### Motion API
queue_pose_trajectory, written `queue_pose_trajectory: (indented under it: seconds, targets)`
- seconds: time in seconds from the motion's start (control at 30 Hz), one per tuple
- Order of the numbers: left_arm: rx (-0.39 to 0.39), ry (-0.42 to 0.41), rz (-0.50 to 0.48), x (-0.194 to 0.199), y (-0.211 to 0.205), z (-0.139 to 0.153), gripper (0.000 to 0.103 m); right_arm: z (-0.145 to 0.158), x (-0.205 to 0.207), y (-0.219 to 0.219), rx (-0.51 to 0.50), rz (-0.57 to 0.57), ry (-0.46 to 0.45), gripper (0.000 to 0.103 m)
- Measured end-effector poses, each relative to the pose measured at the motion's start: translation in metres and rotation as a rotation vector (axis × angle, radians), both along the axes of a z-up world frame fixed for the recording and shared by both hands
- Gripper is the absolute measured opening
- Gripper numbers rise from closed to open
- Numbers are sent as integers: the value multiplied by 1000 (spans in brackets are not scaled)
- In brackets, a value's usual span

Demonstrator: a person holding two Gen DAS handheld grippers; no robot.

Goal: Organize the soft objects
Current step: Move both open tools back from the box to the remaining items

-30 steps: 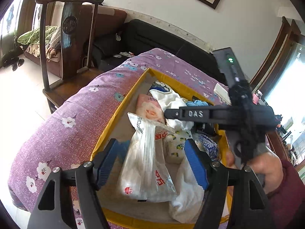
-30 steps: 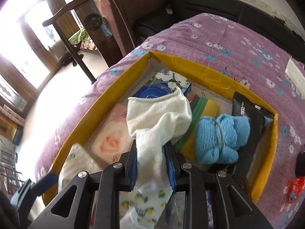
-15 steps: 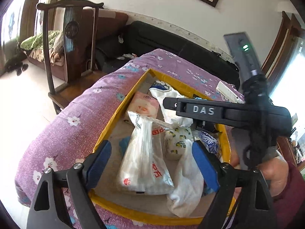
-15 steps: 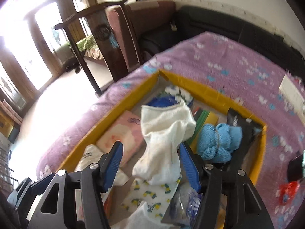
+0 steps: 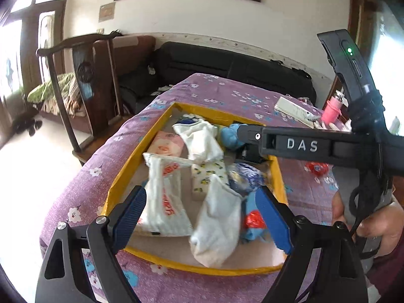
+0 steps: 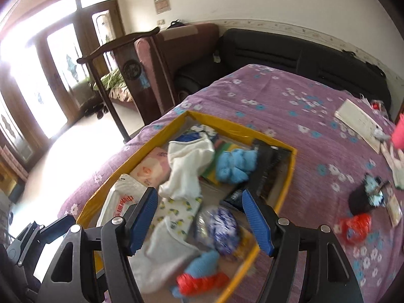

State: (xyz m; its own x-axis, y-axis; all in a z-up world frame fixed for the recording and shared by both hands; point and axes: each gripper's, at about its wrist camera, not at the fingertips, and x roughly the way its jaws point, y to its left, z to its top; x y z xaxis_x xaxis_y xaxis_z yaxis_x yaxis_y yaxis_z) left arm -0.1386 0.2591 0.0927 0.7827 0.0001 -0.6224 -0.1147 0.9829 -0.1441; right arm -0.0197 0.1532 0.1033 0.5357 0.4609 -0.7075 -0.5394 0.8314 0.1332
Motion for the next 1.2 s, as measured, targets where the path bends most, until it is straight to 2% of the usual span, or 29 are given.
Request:
queue_pose_trajectory:
  seconds: [0.37, 0.53, 0.7, 0.97, 1.07, 1.2]
  targets:
    - [85, 4, -71, -11, -51, 13, 88, 12, -17, -73, 70, -80, -24, 76]
    - [92, 24, -137, -9, -75, 12, 93, 8, -17, -120, 94, -155, -19, 78]
    - [101, 57, -195, -3, -99, 2, 93, -8, -12, -190, 102, -284, 7, 78]
    - [79, 108, -295, 13, -139, -15, 93, -32, 6, -334, 195, -569, 79, 78]
    - [52, 131, -333, 19, -152, -23, 93, -36, 15, -359, 192, -627, 88, 78]
    - [35, 144, -365, 26, -162, -29, 93, -36, 37, -370, 162, -666, 81, 78]
